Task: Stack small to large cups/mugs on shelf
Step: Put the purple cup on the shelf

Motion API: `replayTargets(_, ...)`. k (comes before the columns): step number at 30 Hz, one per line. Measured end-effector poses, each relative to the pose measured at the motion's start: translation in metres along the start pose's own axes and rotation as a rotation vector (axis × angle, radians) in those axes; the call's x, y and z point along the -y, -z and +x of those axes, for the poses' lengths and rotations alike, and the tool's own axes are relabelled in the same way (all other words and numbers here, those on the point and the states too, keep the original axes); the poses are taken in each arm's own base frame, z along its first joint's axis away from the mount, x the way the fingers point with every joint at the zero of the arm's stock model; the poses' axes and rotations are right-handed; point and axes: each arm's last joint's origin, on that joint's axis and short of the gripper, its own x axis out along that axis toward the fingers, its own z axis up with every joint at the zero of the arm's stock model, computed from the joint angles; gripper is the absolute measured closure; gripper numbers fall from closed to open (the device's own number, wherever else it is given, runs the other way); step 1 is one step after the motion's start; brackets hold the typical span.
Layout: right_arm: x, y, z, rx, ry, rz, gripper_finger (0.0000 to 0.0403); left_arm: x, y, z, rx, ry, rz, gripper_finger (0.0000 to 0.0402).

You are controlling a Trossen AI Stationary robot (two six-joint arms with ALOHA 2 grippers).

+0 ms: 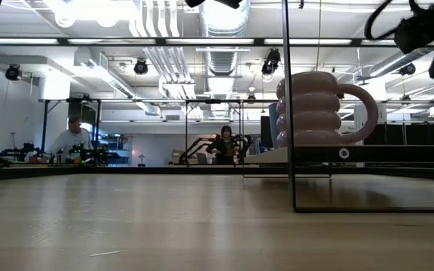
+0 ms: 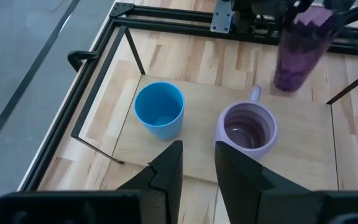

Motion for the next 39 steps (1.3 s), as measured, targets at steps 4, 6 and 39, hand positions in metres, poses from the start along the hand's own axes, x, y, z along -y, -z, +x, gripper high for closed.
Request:
replayTargets(4,-0.010,-0.004,-0.022,0.078,-0.075,-0.026,0.0392,0.000,0.000,0.000,0.000,0.000,0.000,0.0322)
replayTargets(6,-0.021,-0.009,-0.042,0.187,-0.165,-0.073,0.0392,0.000,0.000,0.000,0.000,0.000,0.000,0.0322)
replayTargets(39,-0.118,-0.134,-0.037,-0.014,0.137,-0.475,0.0394,0.000,-0.001,0.000,0.008,0.007,-0.004,0.0322)
